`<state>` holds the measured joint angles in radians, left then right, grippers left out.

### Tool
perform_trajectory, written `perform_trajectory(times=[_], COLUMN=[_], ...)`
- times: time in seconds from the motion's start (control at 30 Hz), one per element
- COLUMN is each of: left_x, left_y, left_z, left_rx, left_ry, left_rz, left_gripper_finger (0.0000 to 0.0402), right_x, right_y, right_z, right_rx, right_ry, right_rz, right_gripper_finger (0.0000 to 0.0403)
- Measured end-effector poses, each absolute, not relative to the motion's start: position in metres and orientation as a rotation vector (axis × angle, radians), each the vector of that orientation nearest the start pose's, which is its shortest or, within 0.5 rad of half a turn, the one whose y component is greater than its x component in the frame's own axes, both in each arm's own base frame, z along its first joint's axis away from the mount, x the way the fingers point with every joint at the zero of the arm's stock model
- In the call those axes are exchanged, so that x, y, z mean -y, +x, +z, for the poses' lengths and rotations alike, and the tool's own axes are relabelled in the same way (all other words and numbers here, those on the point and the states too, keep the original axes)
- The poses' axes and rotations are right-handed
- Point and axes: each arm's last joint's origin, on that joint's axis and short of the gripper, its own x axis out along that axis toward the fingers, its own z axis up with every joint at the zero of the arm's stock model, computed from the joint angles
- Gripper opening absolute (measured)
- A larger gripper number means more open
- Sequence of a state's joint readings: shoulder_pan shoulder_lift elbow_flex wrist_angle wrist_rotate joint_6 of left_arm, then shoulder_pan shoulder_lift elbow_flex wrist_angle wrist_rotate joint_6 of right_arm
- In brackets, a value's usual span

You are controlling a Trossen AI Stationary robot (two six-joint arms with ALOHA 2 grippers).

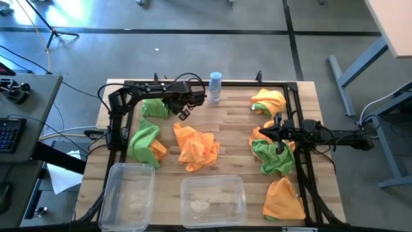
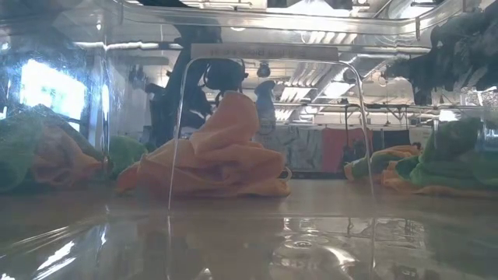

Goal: Sort microfiber towel by color & place in baskets
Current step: Put the green microfiber towel into the left transparent bin

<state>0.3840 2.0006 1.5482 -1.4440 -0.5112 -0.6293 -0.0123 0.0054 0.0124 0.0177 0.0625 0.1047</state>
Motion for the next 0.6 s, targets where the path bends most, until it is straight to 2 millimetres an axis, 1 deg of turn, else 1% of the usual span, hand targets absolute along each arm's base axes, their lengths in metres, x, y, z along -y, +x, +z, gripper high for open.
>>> perform_trajectory(times=[0.33, 0.6], left_x=[-0.143, -0.126], left_y=[0.317, 0.311], left_z=[0.203, 0.188], left_rx=[-1.459, -1.351], left_ry=[-0.350, -0.351], left_rz=[1.456, 1.628], left_gripper_finger=[0.0146, 0.0146], right_x=[0.003, 0.003], right_y=[0.097, 0.097], right_z=[0.169, 0.169], right_rx=[0.029, 0.029], right_ry=[0.105, 0.105], right_rz=[-0.074, -0.074], right_gripper_finger=[0.0000, 0.0000])
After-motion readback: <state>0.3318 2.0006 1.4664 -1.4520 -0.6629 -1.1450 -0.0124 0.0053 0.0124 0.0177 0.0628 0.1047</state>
